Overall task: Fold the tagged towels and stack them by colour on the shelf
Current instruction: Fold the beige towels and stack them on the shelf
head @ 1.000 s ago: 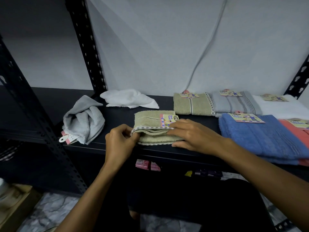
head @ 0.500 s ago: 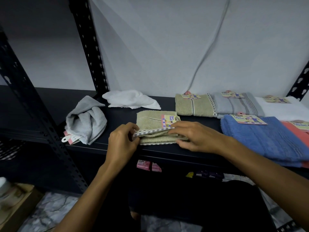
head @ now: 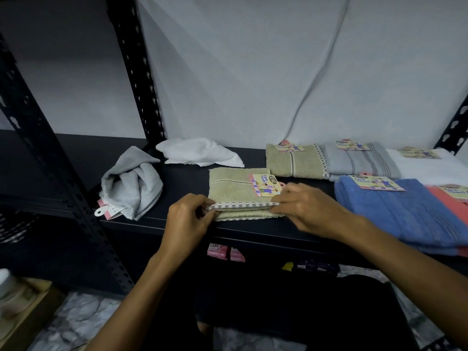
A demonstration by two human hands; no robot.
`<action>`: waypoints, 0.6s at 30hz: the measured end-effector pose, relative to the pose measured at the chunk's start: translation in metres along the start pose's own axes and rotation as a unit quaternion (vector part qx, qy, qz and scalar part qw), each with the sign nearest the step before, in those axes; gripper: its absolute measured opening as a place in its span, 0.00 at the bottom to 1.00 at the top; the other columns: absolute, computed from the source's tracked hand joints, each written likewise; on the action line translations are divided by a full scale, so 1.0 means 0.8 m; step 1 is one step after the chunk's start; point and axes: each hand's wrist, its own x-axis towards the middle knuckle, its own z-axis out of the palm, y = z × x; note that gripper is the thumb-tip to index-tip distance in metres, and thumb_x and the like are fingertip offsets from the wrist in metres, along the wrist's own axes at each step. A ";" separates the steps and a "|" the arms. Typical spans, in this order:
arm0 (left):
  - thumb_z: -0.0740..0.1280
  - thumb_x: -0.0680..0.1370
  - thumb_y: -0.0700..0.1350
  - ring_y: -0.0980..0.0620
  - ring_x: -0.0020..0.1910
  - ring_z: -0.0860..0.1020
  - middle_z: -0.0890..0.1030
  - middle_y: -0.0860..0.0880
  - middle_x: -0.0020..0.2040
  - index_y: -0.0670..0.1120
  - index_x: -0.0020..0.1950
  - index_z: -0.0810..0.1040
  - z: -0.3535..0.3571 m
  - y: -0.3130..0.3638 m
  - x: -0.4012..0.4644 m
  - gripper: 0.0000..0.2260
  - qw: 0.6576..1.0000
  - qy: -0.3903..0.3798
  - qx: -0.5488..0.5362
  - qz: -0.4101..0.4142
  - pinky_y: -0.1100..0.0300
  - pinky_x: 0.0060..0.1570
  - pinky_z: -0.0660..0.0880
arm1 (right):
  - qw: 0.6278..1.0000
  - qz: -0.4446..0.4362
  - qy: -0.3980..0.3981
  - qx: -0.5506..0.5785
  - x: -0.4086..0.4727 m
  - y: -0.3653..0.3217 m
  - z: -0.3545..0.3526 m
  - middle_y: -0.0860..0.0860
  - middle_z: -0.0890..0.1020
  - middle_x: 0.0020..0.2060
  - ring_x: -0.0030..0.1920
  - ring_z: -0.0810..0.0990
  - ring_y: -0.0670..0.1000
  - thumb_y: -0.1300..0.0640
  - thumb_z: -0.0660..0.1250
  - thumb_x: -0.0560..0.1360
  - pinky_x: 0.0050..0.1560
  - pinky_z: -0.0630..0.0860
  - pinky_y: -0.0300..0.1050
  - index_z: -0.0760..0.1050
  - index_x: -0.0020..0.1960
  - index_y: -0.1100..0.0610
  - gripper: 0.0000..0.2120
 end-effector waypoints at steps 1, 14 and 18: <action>0.76 0.71 0.39 0.57 0.39 0.77 0.80 0.53 0.42 0.44 0.46 0.84 0.000 -0.003 -0.001 0.05 1.000 -0.006 0.015 0.025 0.64 0.41 0.74 | 1.000 0.008 0.000 0.002 -0.003 -0.003 0.002 0.47 0.84 0.47 0.45 0.78 0.55 0.66 0.73 0.69 0.38 0.78 0.52 0.83 0.53 0.54 0.15; 0.64 0.80 0.54 0.53 0.54 0.77 0.78 0.56 0.50 0.49 0.50 0.86 -0.014 -0.013 0.008 0.14 0.996 -0.033 -0.076 0.026 0.57 0.52 0.73 | 0.899 0.241 0.245 0.271 0.006 -0.040 0.008 0.53 0.83 0.57 0.66 0.75 0.47 0.71 0.63 0.73 0.65 0.73 0.39 0.84 0.52 0.60 0.15; 0.68 0.79 0.47 0.51 0.55 0.79 0.81 0.49 0.54 0.45 0.52 0.85 0.006 -0.001 0.059 0.09 0.997 -0.064 -0.007 0.042 0.55 0.55 0.74 | 0.881 0.371 0.163 0.244 0.072 -0.030 -0.005 0.52 0.81 0.60 0.52 0.79 0.39 0.62 0.63 0.79 0.56 0.73 0.33 0.78 0.64 0.59 0.14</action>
